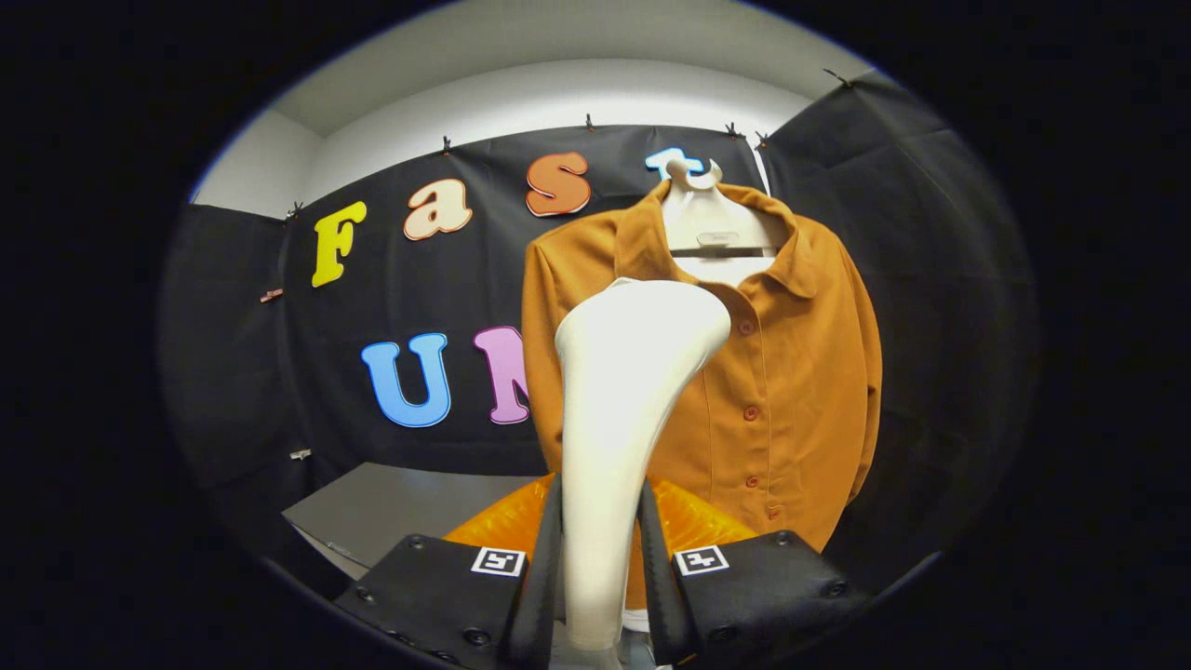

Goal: Iron the clothes twice with a garment steamer, once on the left side and once on the right side.

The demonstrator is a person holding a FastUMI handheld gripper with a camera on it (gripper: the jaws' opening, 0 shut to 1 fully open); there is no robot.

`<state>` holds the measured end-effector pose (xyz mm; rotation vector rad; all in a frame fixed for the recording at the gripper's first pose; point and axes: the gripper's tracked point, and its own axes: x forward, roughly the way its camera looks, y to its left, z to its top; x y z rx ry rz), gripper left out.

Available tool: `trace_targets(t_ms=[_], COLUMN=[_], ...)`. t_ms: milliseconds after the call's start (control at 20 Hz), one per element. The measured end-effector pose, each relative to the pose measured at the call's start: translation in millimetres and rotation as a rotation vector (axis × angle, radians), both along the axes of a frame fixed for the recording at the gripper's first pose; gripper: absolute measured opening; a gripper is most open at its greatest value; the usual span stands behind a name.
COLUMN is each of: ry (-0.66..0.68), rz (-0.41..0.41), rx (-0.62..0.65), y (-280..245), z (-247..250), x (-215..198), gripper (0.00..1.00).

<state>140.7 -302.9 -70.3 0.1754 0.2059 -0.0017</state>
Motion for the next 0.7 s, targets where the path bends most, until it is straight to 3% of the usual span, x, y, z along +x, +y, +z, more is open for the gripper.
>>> trace_targets(t_ms=[700], ry=[0.172], rz=[0.16], rx=[0.13], y=[-29.2], z=[-87.7], x=[47.8], gripper=[0.44])
